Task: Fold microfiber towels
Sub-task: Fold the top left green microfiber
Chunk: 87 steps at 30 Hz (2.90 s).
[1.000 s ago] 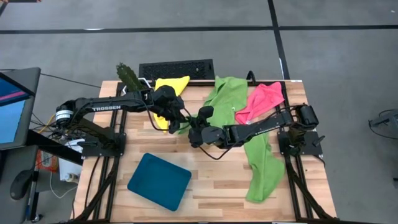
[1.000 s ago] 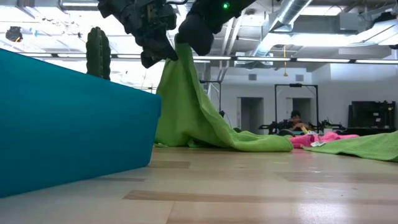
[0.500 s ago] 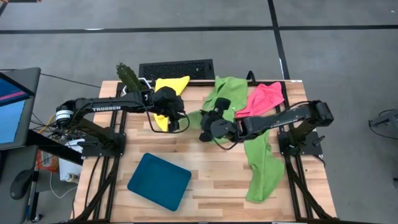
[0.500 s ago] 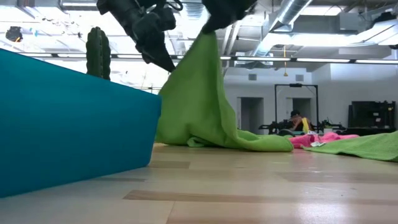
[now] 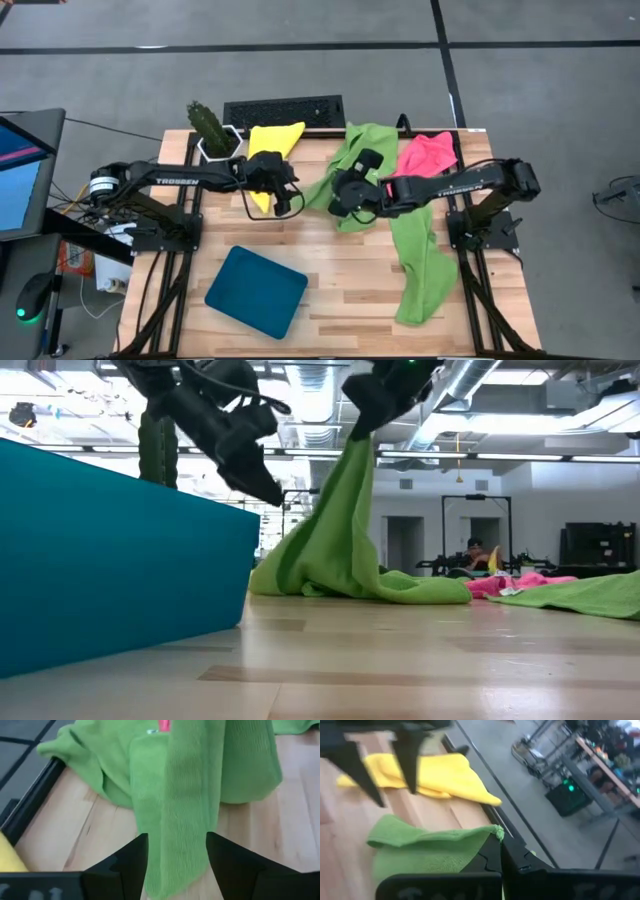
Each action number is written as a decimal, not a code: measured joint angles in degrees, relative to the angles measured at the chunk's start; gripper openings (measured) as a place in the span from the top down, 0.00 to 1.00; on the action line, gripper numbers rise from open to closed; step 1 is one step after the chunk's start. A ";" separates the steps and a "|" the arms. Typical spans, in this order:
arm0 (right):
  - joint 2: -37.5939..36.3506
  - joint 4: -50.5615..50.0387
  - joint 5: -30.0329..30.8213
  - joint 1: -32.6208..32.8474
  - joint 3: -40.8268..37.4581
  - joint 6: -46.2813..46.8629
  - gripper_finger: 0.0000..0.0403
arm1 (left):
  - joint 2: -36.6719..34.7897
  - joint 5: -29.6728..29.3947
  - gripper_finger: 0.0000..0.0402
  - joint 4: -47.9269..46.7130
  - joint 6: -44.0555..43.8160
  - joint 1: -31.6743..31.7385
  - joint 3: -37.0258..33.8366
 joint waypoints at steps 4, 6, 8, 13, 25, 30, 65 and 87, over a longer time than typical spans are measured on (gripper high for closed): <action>0.00 -0.41 -2.06 -2.11 0.00 0.83 0.98 | 0.00 -6.52 0.51 1.49 -1.68 -2.25 -2.57; 0.02 -0.24 -3.23 -2.85 0.00 0.85 0.97 | 0.00 -11.54 0.51 1.88 -1.80 -3.88 -3.06; 0.02 -0.22 -4.26 -3.64 0.00 0.87 0.97 | 0.50 -16.01 0.51 2.16 -1.87 -5.82 -3.27; 0.04 0.73 -5.54 -5.05 0.00 0.86 0.97 | 4.93 -21.67 0.51 5.24 -3.37 -10.56 -3.33; 0.07 0.98 -7.55 -6.25 0.00 0.32 0.97 | 12.28 -28.78 0.51 8.66 -9.00 -16.11 -3.24; 0.07 0.94 -7.59 -6.27 0.00 0.19 0.97 | 14.55 -30.21 0.51 9.87 -10.33 -17.93 -3.18; -9.94 0.02 -5.25 -2.51 0.02 0.35 0.98 | 2.51 -40.94 1.00 0.32 -9.06 -19.06 0.08; -19.27 16.40 -3.78 -3.13 0.04 -15.88 0.98 | -18.11 -38.78 1.00 -19.41 11.62 -11.12 21.43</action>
